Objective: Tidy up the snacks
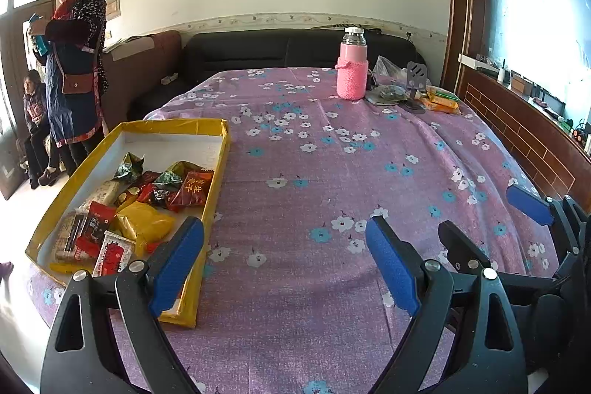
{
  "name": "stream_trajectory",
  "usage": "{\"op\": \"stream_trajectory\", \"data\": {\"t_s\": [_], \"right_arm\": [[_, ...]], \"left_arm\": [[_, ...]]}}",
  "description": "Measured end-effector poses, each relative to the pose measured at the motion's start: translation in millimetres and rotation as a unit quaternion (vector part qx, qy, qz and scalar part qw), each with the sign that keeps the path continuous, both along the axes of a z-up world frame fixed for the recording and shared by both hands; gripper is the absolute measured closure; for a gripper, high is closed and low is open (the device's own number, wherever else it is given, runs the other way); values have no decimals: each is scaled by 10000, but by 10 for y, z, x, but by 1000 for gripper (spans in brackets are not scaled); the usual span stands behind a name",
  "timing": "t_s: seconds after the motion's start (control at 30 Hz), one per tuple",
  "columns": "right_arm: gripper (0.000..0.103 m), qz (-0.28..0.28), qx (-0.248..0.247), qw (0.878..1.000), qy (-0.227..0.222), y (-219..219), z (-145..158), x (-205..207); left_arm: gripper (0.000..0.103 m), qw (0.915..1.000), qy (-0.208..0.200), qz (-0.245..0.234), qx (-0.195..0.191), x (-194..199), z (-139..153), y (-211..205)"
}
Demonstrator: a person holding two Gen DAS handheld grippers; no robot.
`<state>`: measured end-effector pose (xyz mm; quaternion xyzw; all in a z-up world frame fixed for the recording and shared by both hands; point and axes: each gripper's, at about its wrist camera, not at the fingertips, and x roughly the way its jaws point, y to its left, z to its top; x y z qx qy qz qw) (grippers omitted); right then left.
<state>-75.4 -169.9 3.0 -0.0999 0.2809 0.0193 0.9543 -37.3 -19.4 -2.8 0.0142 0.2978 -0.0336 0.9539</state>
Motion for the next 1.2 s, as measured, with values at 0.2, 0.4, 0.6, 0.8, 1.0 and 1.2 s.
{"op": "stream_trajectory", "data": {"t_s": [0.2, 0.4, 0.6, 0.8, 1.0, 1.2], "right_arm": [[17, 18, 23, 10000, 54, 4, -16, 22], [16, 75, 113, 9998, 152, 46, -41, 55], [16, 193, 47, 9995, 227, 166, -59, 56], [16, 316, -11, 9991, 288, 288, -63, 48], [16, 403, -68, 9987, 320, 373, -70, 45], [16, 436, -72, 9984, 355, 403, -84, 50]], "left_arm": [[13, 9999, 37, 166, 4, 24, -14, 57], [13, 9989, 214, 421, -66, 82, -66, 205], [13, 9979, 334, 529, -186, 112, -113, 336], [13, 9971, 415, 577, -285, 120, -146, 432], [13, 9964, 466, 595, -378, 132, -163, 501], [13, 9961, 494, 606, -406, 144, -179, 528]]}}
